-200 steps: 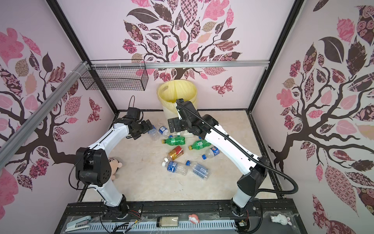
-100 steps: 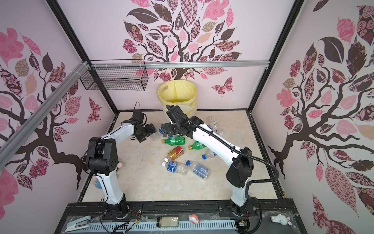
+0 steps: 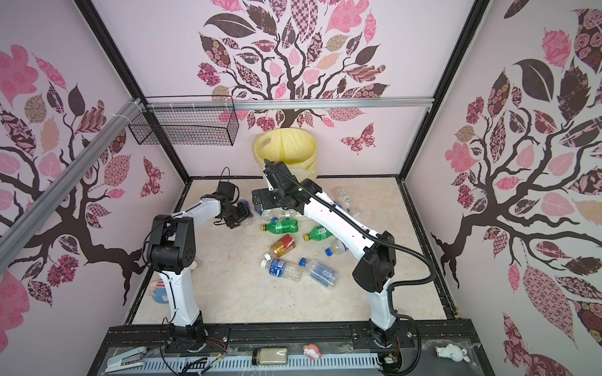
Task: Throw the plastic bottles in the bin
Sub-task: 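Lift the Pocari Sweat bottle with left gripper while right gripper grasps a blue-label water bottle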
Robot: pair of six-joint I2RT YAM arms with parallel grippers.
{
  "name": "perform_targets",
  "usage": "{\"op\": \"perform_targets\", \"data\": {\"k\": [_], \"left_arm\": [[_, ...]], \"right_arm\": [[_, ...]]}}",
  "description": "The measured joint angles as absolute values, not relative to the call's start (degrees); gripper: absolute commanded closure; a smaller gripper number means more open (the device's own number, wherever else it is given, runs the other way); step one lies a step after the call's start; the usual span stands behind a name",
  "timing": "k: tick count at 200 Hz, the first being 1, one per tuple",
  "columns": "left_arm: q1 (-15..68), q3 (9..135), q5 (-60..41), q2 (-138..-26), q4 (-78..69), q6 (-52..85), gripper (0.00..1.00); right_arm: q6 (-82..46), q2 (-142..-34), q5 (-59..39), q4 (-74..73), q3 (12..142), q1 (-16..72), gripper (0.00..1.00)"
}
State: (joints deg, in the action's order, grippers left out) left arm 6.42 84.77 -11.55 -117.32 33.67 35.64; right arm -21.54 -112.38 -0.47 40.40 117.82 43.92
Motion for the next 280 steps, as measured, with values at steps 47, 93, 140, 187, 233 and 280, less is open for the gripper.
{"op": "perform_targets", "data": {"k": [47,93,140,187,233,280], "left_arm": [[6.37,84.51,-12.16,-117.32,33.26,34.39,0.50],[6.35,84.23,-12.71,-117.32,33.17,32.97,0.57],[6.24,82.41,-14.55,-116.42,32.25,31.51,0.62],[6.04,78.76,-17.04,-113.06,32.80,31.27,0.64],[6.02,72.93,-19.97,-105.56,32.27,31.73,0.64],[6.04,67.18,-23.90,-97.14,29.63,32.29,0.65]], "right_arm": [[-22.13,-114.13,-1.78,41.04,118.04,42.13,0.00],[-22.76,-114.32,-2.02,41.34,118.04,41.43,0.00],[-23.53,-114.32,-2.42,41.36,118.04,41.50,0.00],[-25.34,-114.30,-3.07,40.51,116.42,41.47,0.00],[-26.85,-114.26,-3.40,39.62,111.72,41.50,0.00],[-28.12,-113.99,-4.23,39.44,110.61,41.50,0.00]]}}
